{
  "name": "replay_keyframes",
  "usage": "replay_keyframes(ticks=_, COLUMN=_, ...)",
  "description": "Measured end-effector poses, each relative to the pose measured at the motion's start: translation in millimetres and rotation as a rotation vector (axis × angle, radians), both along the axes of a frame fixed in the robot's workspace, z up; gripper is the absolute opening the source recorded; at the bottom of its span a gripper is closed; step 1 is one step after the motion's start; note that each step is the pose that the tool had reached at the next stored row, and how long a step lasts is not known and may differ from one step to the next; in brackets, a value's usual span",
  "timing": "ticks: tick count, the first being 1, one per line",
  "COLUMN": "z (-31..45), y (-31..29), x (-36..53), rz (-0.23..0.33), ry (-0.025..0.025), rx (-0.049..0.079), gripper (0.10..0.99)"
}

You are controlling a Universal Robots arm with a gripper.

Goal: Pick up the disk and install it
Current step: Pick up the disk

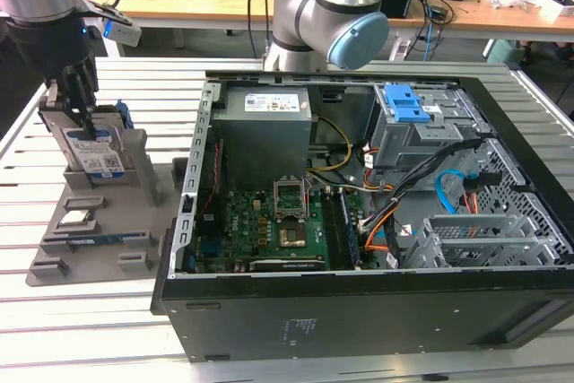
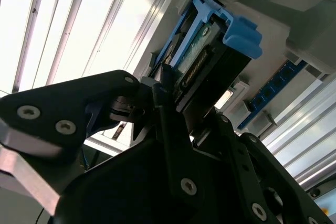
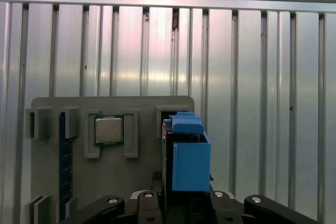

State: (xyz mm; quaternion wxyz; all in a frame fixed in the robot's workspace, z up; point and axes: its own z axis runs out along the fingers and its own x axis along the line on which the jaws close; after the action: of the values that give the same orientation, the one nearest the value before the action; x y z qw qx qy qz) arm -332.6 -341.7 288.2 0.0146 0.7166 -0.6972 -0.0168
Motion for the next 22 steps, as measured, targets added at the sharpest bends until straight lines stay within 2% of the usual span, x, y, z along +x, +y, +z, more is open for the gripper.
replay_keyframes(ticks=9, z=1.0, y=0.0, x=-0.1, rz=0.000, ry=0.0001, rx=0.002, gripper=0.349)
replay_keyframes(ticks=12, z=5.7, y=0.0, x=0.0, rz=0.000, ry=0.0000, rx=0.002, gripper=0.349)
replay_keyframes(ticks=17, z=17.8, y=0.1, x=0.0, rz=0.000, ry=0.0000, rx=0.002, gripper=0.349)
replay_keyframes(ticks=22, z=25.1, y=0.2, x=0.1, rz=0.000, ry=0.0000, rx=0.002, gripper=0.349)
